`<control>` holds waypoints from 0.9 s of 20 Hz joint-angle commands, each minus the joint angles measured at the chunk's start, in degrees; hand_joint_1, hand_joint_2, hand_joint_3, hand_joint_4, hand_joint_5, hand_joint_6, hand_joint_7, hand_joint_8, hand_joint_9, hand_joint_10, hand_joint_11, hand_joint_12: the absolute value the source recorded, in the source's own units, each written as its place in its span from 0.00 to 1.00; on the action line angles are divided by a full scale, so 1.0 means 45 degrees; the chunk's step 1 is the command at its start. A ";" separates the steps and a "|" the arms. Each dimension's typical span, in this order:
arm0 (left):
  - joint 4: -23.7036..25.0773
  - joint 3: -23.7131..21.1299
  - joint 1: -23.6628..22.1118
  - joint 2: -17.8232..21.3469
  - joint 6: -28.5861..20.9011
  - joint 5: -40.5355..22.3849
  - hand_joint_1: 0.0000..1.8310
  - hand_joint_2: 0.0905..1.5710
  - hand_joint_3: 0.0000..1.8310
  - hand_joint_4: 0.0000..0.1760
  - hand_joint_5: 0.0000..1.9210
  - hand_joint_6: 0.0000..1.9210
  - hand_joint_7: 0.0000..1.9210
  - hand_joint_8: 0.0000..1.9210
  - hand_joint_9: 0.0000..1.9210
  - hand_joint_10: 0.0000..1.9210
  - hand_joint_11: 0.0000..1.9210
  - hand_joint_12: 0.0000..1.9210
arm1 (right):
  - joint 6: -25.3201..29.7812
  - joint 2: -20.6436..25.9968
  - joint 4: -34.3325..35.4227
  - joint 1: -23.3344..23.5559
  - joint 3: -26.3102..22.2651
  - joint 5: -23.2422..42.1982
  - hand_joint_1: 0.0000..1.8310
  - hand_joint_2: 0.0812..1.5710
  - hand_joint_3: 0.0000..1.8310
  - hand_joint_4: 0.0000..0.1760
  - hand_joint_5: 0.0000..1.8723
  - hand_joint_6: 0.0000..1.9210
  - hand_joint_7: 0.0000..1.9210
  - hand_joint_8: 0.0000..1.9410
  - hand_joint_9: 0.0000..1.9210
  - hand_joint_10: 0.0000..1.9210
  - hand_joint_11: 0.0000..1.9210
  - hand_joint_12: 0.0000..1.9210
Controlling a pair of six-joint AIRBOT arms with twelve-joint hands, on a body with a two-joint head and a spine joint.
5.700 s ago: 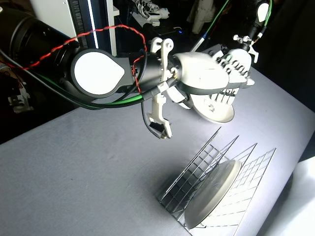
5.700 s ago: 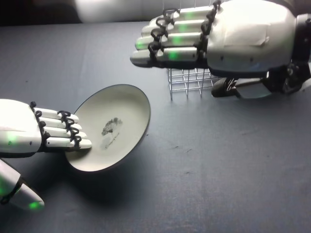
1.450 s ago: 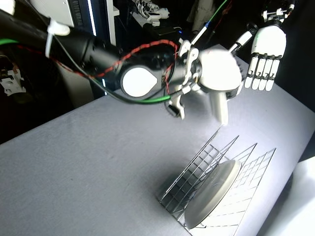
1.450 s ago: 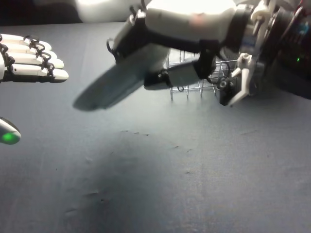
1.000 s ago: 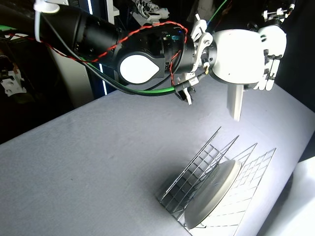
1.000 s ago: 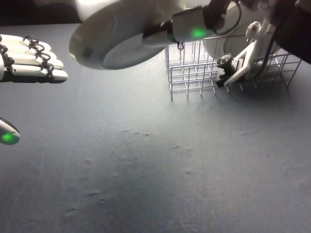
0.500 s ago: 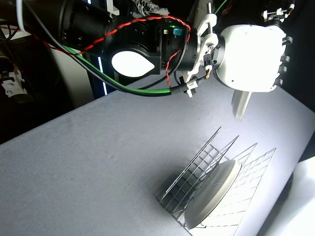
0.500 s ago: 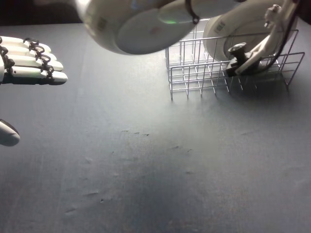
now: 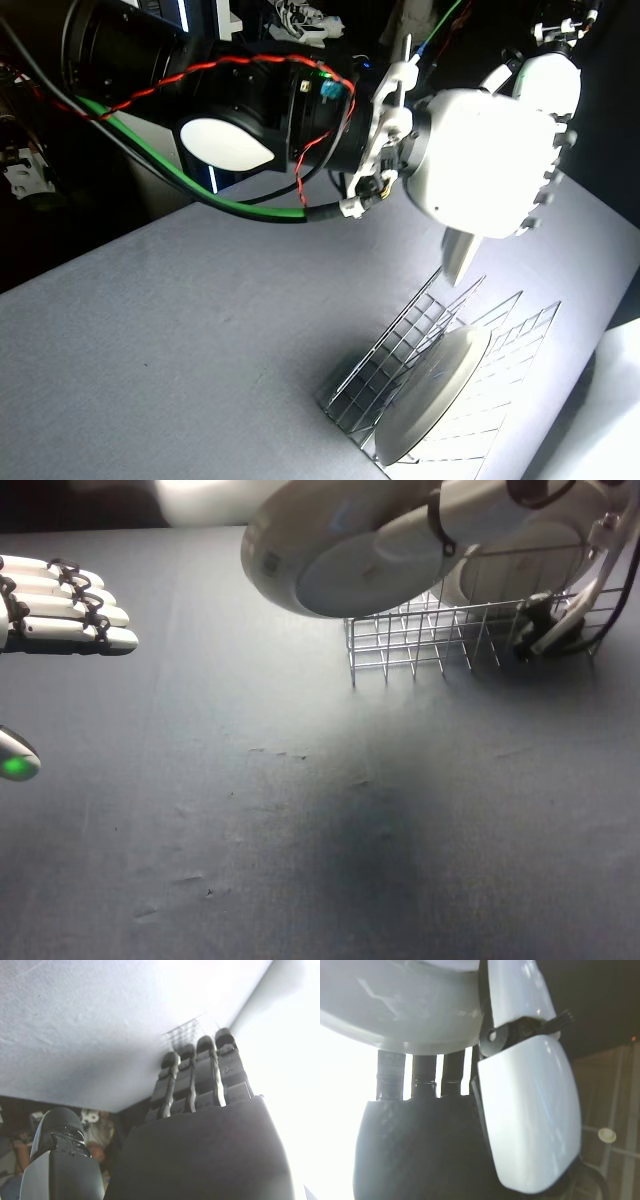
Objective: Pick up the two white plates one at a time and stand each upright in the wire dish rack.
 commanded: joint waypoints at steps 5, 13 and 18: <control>-0.0784 0.0026 -0.0030 -0.0007 0.0014 -0.0174 0.00 0.64 0.00 0.00 0.00 0.00 0.00 0.00 0.00 0.00 0.00 0.00 | 0.0248 -0.0170 0.0172 -0.0173 0.0728 0.1651 0.76 0.67 0.00 0.00 0.50 0.53 0.54 0.42 0.55 0.52 0.53 0.60; -0.0786 -0.0004 0.0010 -0.0080 0.0025 -0.0152 0.00 0.64 0.00 0.00 0.00 0.00 0.00 0.00 0.00 0.00 0.00 0.00 | 0.0223 -0.0887 0.0171 -0.0763 0.2175 0.1545 0.76 0.67 0.00 0.00 0.50 0.52 0.56 0.39 0.56 0.51 0.53 0.58; -0.0786 -0.0039 0.0010 -0.0095 0.0025 -0.0152 0.00 0.64 0.00 0.00 0.00 0.00 0.00 0.00 0.00 0.00 0.00 0.00 | 0.0069 -0.0937 0.0133 -0.1296 0.2553 0.1549 0.76 0.67 0.00 0.00 0.50 0.54 0.55 0.42 0.55 0.50 0.53 0.58</control>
